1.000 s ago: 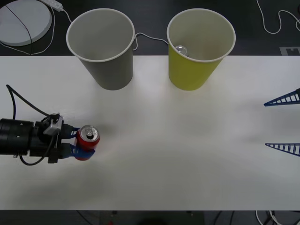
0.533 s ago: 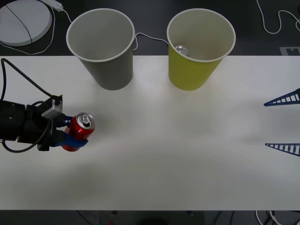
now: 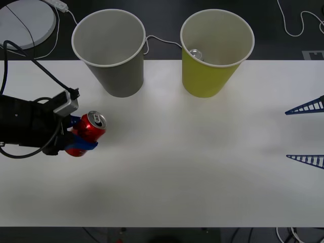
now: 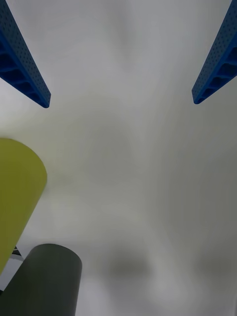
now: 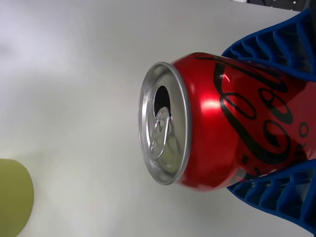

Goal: Put the can into the green bin and the plastic bottle into the gray bin

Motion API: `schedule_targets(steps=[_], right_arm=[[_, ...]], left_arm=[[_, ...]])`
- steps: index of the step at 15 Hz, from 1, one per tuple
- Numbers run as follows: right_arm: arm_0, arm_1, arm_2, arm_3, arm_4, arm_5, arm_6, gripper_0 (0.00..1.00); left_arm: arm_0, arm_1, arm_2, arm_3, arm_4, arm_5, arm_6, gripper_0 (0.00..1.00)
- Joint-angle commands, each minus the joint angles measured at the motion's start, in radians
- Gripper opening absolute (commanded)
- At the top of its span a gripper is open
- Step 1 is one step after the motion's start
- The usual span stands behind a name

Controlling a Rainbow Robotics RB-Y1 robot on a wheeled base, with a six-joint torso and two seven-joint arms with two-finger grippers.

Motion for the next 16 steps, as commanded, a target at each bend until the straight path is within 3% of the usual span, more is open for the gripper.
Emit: schedule_targets(steps=[1, 3, 8, 11, 16], right_arm=[[0.000, 0.000, 0.000, 0.000, 0.000, 0.000, 0.000, 1.00], [0.000, 0.000, 0.000, 0.000, 0.000, 0.000, 0.000, 1.00], [0.000, 0.000, 0.000, 0.000, 0.000, 0.000, 0.000, 1.00], [0.000, 0.000, 0.000, 0.000, 0.000, 0.000, 0.000, 1.00], [0.000, 0.000, 0.000, 0.000, 0.000, 0.000, 0.000, 1.00]], left_arm=[[-0.015, 0.009, 0.000, -0.132, -0.091, -0.043, 0.152, 0.00], [-0.061, 0.009, 0.001, -0.203, -0.146, -0.130, 0.267, 0.00], [-0.256, 0.029, -0.031, -0.247, -0.173, -0.316, 0.451, 0.00], [-0.483, 0.082, -0.187, -0.198, -0.164, -0.368, 0.505, 0.00], [-0.805, 0.072, -0.391, -0.045, -0.109, -0.375, 0.530, 0.00]])
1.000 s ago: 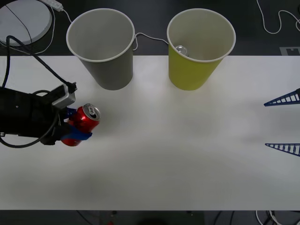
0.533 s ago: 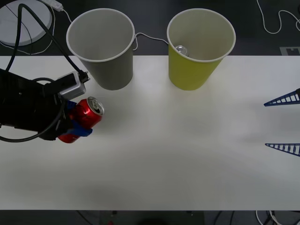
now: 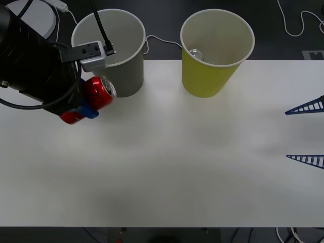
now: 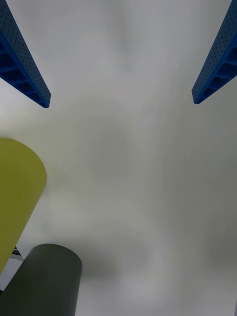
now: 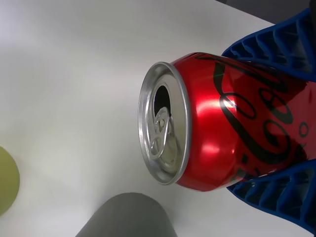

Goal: Put the can into the green bin and the plastic bottle into the gray bin

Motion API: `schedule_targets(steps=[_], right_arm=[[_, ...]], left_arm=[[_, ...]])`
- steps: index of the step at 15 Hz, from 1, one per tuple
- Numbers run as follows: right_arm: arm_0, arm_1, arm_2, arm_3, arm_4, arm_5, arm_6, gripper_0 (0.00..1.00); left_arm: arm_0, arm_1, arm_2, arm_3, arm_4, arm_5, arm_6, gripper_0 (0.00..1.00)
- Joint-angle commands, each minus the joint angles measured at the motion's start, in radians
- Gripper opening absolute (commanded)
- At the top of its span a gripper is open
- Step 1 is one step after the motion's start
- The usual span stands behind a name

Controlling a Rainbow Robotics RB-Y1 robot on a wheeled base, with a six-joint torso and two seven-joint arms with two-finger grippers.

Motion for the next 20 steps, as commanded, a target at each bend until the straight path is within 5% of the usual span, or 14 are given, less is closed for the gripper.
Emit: schedule_targets(steps=[1, 5, 10, 20], right_arm=[[0.000, 0.000, 0.000, 0.000, 0.000, 0.000, 0.000, 1.00], [0.000, 0.000, 0.000, 0.000, 0.000, 0.000, 0.000, 1.00], [0.000, 0.000, 0.000, 0.000, 0.000, 0.000, 0.000, 1.00], [0.000, 0.000, 0.000, 0.000, 0.000, 0.000, 0.000, 1.00]], left_arm=[[-0.180, -0.020, -0.123, 0.087, 0.031, 0.005, 0.020, 0.00], [-0.412, -0.106, -0.258, 0.247, 0.100, 0.016, 0.055, 0.00], [-0.610, -0.313, -0.306, 0.550, 0.120, 0.033, 0.055, 0.00], [-0.961, -0.662, -0.591, 1.140, 0.127, 0.281, 0.055, 0.00]])
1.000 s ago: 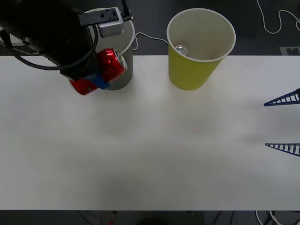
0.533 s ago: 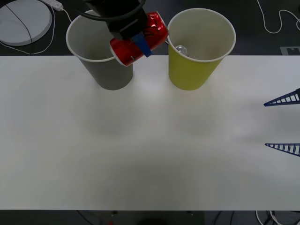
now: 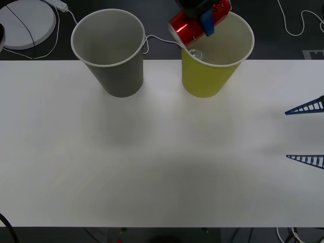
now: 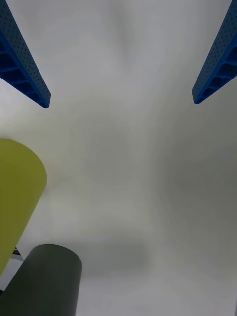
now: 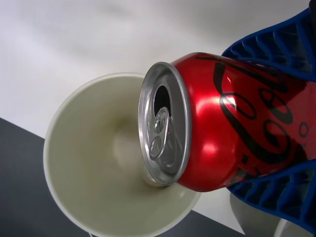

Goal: Put the can into the green bin and the plastic bottle into the gray bin

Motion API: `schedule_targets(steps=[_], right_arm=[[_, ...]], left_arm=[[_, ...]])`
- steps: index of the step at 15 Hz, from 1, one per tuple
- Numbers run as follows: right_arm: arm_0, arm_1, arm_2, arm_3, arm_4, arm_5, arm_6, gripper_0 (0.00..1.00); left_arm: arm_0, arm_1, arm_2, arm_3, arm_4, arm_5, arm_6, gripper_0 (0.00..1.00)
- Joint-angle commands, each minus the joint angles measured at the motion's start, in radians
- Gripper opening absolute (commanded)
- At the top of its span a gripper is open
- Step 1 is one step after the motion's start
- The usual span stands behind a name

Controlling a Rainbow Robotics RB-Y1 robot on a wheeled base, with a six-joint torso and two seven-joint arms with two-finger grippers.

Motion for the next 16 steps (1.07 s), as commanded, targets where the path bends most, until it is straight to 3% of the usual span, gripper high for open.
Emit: schedule_targets(steps=[1, 3, 6, 11, 14, 15, 16], right_arm=[[0.000, 0.000, 0.000, 0.000, 0.000, 0.000, 0.000, 1.00], [0.000, 0.000, 0.000, 0.000, 0.000, 0.000, 0.000, 1.00], [0.000, 0.000, 0.000, 0.000, 0.000, 0.000, 0.000, 1.00], [0.000, 0.000, 0.000, 0.000, 0.000, 0.000, 0.000, 1.00], [0.000, 0.000, 0.000, 0.000, 0.000, 0.000, 0.000, 1.00], [0.000, 0.000, 0.000, 0.000, 0.000, 0.000, 0.000, 1.00], [0.000, 0.000, 0.000, 0.000, 0.000, 0.000, 0.000, 1.00]], left_arm=[[-0.074, -0.100, -0.067, 0.172, 0.003, 0.074, 0.000, 0.00], [-0.121, -0.209, -0.074, 0.381, 0.014, 0.131, -0.014, 0.00], [-0.132, -0.297, -0.081, 0.519, 0.005, 0.216, -0.026, 0.00], [-0.132, -0.321, -0.150, 0.528, 0.005, 0.277, -0.026, 0.00], [-0.135, -0.321, -0.150, 0.526, 0.008, 0.283, -0.026, 0.09], [-0.135, -0.321, -0.150, 0.526, 0.014, 0.291, -0.026, 0.47], [-0.133, -0.321, -0.145, 0.526, 0.019, 0.295, -0.032, 0.94]])
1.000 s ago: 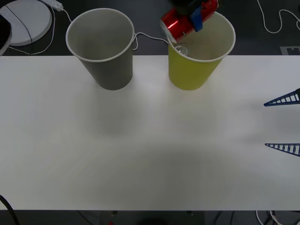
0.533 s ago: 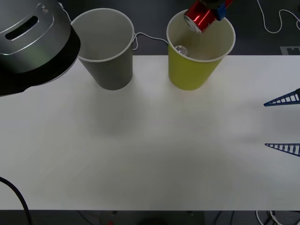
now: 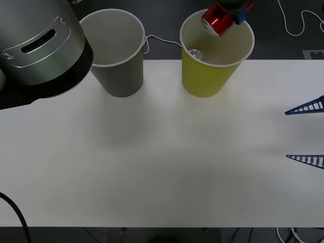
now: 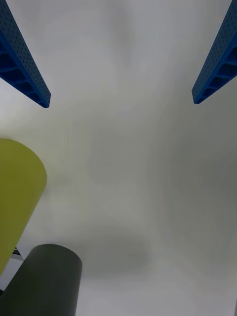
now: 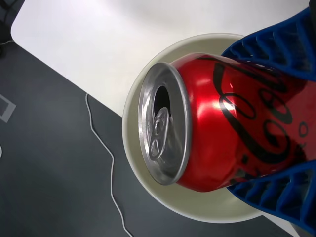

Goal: Put the can into the green bin and the plastic bottle into the gray bin

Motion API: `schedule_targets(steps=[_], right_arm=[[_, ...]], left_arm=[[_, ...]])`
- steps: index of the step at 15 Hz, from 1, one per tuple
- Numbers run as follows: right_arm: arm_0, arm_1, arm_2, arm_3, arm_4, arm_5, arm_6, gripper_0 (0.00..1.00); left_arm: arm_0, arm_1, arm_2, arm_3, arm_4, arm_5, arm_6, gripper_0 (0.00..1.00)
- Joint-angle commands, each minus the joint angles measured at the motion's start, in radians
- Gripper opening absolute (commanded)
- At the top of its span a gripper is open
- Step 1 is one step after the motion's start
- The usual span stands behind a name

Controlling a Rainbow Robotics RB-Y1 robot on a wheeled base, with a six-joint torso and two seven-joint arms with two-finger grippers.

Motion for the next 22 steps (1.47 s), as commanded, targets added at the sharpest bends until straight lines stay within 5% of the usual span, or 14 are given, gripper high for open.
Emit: schedule_targets(steps=[1, 7, 11, 18, 22], right_arm=[[0.000, 0.000, 0.000, 0.000, 0.000, 0.000, 0.000, 1.00], [0.000, 0.000, 0.000, 0.000, 0.000, 0.000, 0.000, 1.00], [0.000, 0.000, 0.000, 0.000, 0.000, 0.000, 0.000, 1.00], [0.000, 0.000, 0.000, 0.000, 0.000, 0.000, 0.000, 1.00], [0.000, 0.000, 0.000, 0.000, 0.000, 0.000, 0.000, 1.00]], left_arm=[[0.000, 0.000, 0.008, 0.000, 0.014, 0.010, -0.008, 1.00], [0.001, 0.015, 0.069, 0.013, 0.053, -0.022, -0.069, 1.00], [0.003, 0.097, 0.111, -0.054, 0.081, -0.118, -0.108, 1.00], [0.204, 0.460, 0.206, -0.560, 0.099, -0.251, -0.132, 1.00], [0.391, 0.644, 0.348, -0.804, 0.106, -0.305, -0.221, 1.00]])
